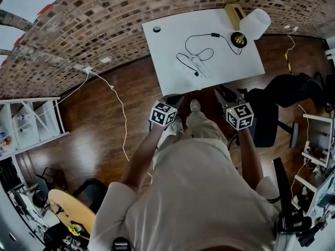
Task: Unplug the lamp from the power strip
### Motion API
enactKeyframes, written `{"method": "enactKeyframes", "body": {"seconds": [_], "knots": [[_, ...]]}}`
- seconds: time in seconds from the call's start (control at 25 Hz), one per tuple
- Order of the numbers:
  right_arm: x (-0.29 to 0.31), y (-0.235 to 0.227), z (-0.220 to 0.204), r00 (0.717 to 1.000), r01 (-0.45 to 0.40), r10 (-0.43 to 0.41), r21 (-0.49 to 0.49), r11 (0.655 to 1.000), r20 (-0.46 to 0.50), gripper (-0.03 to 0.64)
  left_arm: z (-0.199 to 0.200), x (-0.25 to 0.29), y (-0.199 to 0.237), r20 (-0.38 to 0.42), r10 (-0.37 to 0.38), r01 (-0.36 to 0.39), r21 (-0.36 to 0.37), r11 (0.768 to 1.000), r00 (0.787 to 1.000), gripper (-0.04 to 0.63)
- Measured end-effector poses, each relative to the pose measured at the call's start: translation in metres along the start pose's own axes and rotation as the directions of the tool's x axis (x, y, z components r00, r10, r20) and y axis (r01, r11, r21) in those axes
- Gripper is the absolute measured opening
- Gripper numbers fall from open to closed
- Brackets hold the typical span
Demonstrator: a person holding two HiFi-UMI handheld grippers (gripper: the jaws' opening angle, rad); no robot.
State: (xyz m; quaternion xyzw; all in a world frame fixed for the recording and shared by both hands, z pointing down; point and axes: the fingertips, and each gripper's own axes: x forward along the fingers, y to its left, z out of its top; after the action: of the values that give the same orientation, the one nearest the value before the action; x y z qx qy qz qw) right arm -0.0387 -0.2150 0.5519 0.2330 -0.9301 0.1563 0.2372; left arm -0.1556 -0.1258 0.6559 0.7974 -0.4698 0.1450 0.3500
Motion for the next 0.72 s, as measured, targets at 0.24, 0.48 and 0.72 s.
{"method": "enactKeyframes", "body": {"seconds": [0.24, 0.48, 0.72], "knots": [[0.062, -0.034, -0.033, 0.989, -0.083, 0.081, -0.011, 0.997, -0.126, 0.107, -0.031, 0.072, 0.053, -0.175, 0.05, -0.052, -0.003, 0.999, 0.983, 0.002], [0.111, -0.065, -0.041, 0.963, -0.178, 0.166, -0.043, 0.983, -0.212, 0.107, -0.031, 0.115, 0.084, -0.205, 0.056, -0.06, -0.011, 0.998, 0.977, 0.002], [0.147, -0.077, -0.066, 0.904, -0.302, 0.233, -0.151, 0.941, -0.358, 0.11, -0.037, 0.149, 0.107, -0.258, 0.092, -0.127, -0.124, 0.984, 0.962, 0.002]]}}
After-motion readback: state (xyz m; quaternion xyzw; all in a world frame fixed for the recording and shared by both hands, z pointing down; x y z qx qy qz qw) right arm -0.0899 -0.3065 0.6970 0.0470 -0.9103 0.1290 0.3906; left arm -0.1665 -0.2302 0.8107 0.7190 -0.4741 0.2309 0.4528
